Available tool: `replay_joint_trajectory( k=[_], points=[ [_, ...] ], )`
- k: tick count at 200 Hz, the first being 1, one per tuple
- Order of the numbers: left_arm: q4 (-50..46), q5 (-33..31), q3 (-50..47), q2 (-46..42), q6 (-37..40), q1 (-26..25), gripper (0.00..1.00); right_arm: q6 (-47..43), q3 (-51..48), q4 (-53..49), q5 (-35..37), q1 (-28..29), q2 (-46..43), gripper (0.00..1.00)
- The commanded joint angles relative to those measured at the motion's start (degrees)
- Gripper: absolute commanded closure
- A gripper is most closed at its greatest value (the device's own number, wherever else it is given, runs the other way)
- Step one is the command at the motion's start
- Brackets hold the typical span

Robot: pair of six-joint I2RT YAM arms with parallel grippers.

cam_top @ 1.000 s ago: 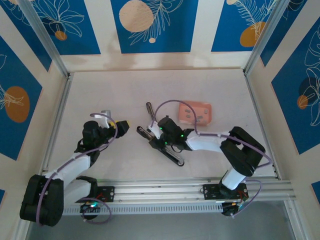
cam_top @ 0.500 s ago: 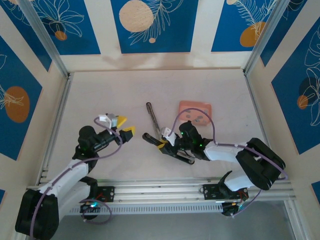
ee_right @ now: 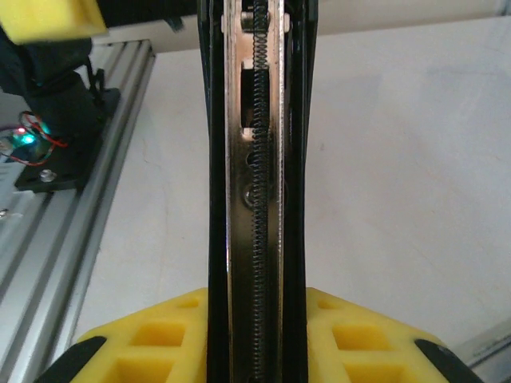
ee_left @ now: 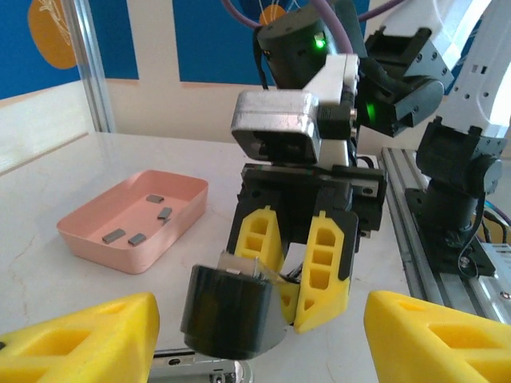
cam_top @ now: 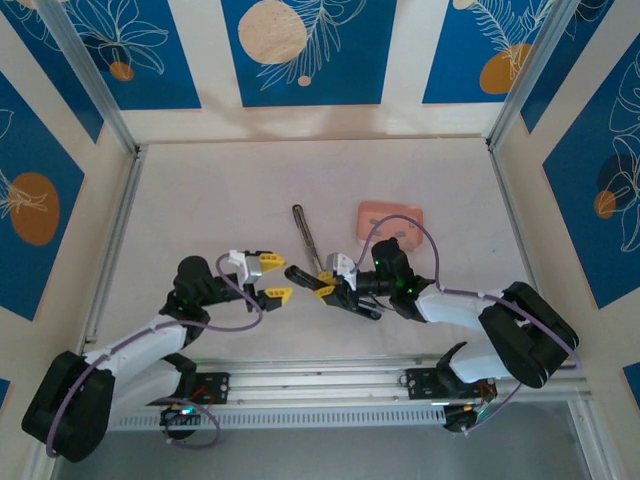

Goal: Load the staples into the stapler

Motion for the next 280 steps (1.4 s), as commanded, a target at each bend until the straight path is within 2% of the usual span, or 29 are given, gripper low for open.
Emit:
replay_joint_trajectory(
  k=[1, 104, 123, 153, 176, 194, 215, 235, 256, 280],
  points=[
    [3.1, 2.7, 1.3, 1.7, 2.1, -1.3, 0.32, -0.9, 0.4, 4.6, -6.6, -0.1, -1.5, 0.80],
    [16.9, 4.4, 2.6, 12.3, -3.9, -5.2, 0.48, -2.6, 3.0, 2.5, -6.1, 2.3, 0.7, 0.80],
    [20.0, 4.3, 2.5, 14.1, -5.5, -5.7, 0.56, -2.5, 3.3, 2.6, -5.9, 2.4, 1.2, 0.80],
    [21.8, 4.6, 2.5, 15.7, -6.5, -6.0, 0.77, -2.2, 3.2, 3.2, -5.2, 2.4, 1.2, 0.80],
    [21.0, 4.2, 2.5, 15.1, -5.9, -6.0, 0.86, -1.8, 2.7, 3.2, -4.4, 2.3, 0.6, 0.79],
    [17.7, 3.2, 2.6, 13.4, -4.4, -6.0, 0.88, -0.1, 1.9, 3.1, -3.1, 2.1, -0.4, 0.73],
    [10.7, 1.5, 2.9, 9.6, -1.1, -6.1, 0.88, 6.5, 0.7, 2.3, 1.0, 1.6, -3.0, 0.54],
    [-0.1, 1.3, 4.9, 5.3, 3.8, -6.1, 0.88, 16.2, 2.6, -5.3, 5.6, 0.7, -6.8, 0.42],
    [-15.5, 0.6, 8.5, 1.4, 10.5, -6.1, 0.87, 27.2, 6.2, -16.8, 10.0, -1.0, -10.4, 0.37],
    [-25.8, -2.0, 10.6, -2.1, 16.0, -6.1, 0.87, 39.0, 7.7, -26.2, 11.8, -3.5, -13.6, 0.36]
  ],
)
